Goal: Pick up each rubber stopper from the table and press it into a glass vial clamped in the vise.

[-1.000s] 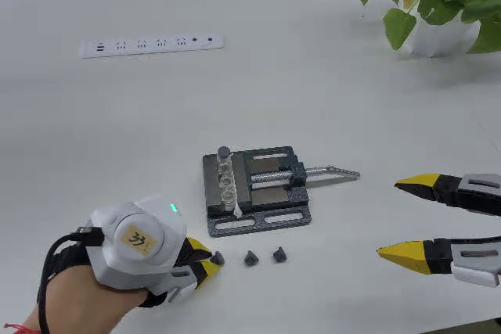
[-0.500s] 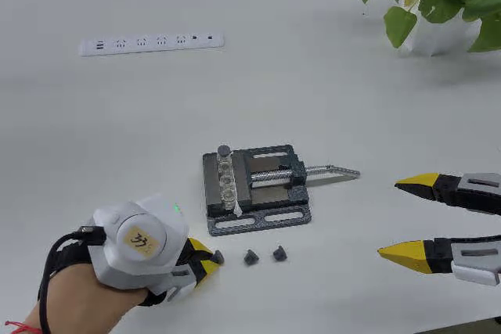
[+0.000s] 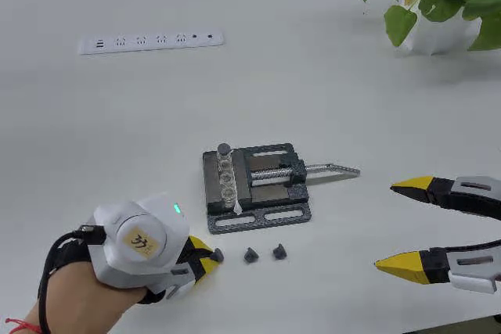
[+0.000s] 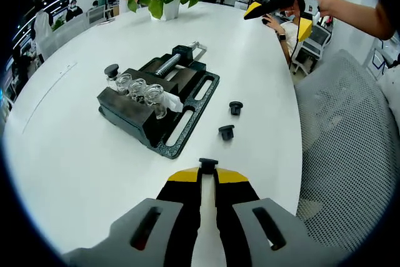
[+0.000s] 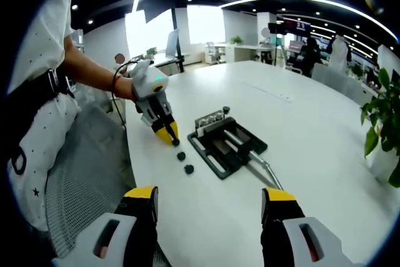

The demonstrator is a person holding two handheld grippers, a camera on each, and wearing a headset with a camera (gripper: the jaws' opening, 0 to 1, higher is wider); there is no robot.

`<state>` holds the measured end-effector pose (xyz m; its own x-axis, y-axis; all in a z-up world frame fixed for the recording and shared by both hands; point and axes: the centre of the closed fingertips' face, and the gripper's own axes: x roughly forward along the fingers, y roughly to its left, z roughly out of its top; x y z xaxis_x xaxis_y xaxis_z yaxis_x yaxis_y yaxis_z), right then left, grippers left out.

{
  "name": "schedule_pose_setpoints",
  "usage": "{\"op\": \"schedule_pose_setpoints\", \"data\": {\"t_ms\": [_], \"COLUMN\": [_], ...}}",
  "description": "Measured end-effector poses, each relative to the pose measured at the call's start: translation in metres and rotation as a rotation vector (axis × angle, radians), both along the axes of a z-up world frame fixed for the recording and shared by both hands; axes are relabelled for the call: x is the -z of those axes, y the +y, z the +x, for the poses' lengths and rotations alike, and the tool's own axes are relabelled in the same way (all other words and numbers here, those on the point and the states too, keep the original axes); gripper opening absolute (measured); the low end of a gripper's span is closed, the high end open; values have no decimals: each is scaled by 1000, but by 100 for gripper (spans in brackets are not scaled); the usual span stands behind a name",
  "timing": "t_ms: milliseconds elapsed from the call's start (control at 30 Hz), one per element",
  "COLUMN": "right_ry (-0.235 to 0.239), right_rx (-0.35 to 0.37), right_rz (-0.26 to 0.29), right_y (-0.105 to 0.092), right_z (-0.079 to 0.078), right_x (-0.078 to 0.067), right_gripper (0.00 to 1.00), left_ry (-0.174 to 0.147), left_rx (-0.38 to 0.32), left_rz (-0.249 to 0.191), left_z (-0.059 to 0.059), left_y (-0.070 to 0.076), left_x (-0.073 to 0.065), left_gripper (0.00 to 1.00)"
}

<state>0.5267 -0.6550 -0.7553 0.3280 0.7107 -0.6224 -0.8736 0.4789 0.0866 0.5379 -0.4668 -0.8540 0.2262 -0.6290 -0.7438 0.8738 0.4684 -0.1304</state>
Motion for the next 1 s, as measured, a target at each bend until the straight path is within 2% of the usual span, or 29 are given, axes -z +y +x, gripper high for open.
{"op": "schedule_pose_setpoints", "data": {"t_ms": [233,333,400,433,467,567,667,767,833,900,967,1000], "right_ry": [-5,-17,-28,-30,-35,-27,-24,-43,-38,-33,-50,-47], "right_rx": [-16,-33,-45,-51,-58,-71,-97,-138,-157,-179,-218,-234], "right_rz": [6,9,6,9,15,14,10,23,28,15,17,14], "right_y": [6,13,16,18,18,24,36,50,59,65,75,75], "right_z": [-2,-2,-1,0,0,2,4,5,7,7,7,8], "right_x": [-6,-14,-18,-20,-21,-26,-35,-46,-53,-56,-62,-60], "right_gripper": [69,68,68,67,67,67,66,64,62,59,57,56], "left_ry": [-16,-39,-47,-55,-59,-78,-95,-95,-98,-103,-107,-111], "left_rx": [0,6,4,1,1,2,3,-3,0,7,10,15], "left_rz": [-34,-60,-80,-93,-101,-133,-166,-208,-226,-239,-254,-268], "left_z": [3,4,6,6,6,7,6,6,4,3,1,0], "left_y": [-5,-10,-12,-15,-16,-21,-27,-34,-40,-45,-51,-55], "left_x": [-19,-36,-42,-54,-59,-71,-90,-105,-113,-119,-126,-131], "left_gripper": [4,4,4,4,4,3,3,3,3,3,3,3]}}
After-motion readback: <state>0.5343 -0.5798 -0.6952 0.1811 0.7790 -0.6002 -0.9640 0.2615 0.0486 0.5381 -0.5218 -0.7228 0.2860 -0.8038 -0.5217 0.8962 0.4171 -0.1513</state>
